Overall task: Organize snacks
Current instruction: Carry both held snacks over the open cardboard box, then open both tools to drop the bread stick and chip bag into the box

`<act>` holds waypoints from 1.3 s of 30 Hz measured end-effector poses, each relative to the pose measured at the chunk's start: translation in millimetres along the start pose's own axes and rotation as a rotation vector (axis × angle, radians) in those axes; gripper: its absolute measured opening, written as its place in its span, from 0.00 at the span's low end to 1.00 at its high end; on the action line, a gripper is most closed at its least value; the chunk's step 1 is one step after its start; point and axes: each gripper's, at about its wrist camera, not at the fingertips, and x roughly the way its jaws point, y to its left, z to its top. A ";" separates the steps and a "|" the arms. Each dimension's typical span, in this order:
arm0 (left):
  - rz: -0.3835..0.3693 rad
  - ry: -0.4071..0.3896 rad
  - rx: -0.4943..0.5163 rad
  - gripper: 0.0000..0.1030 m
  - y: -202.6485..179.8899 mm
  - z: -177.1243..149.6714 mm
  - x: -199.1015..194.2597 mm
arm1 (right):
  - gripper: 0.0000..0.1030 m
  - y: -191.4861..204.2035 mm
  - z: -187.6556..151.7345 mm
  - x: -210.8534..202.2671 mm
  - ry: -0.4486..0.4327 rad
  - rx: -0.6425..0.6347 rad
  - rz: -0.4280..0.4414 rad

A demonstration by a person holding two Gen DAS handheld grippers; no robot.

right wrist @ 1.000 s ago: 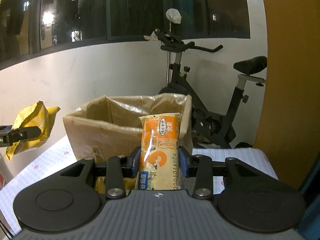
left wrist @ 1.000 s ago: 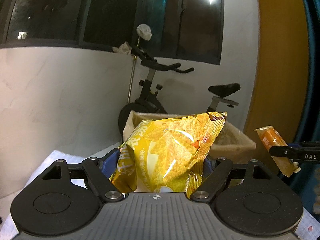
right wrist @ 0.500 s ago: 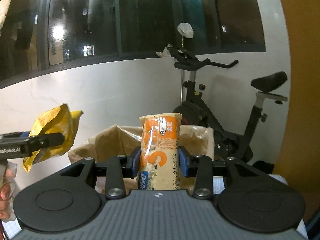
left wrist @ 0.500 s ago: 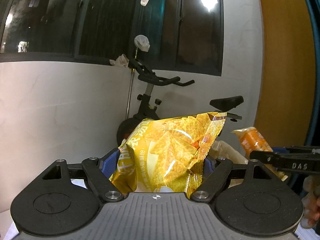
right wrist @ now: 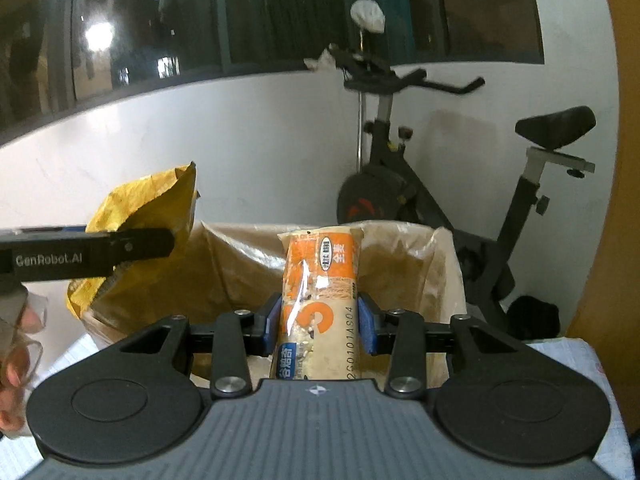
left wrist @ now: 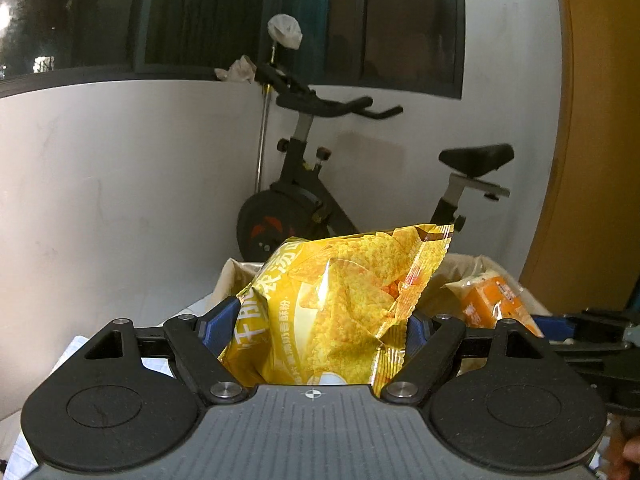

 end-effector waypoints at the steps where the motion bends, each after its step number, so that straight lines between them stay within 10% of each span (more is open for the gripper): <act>1: 0.005 0.002 0.018 0.81 -1.7 -0.6 1.8 | 0.40 -0.3 0.0 3.2 0.009 -0.005 -0.011; 12: -0.018 0.039 0.085 0.89 -4.1 2.1 8.2 | 0.44 -4.7 -4.7 11.4 0.069 -0.012 -0.053; 39: -0.004 0.018 0.004 0.91 19.5 4.3 -40.7 | 1.00 -18.4 -9.3 -51.4 -0.030 0.148 0.038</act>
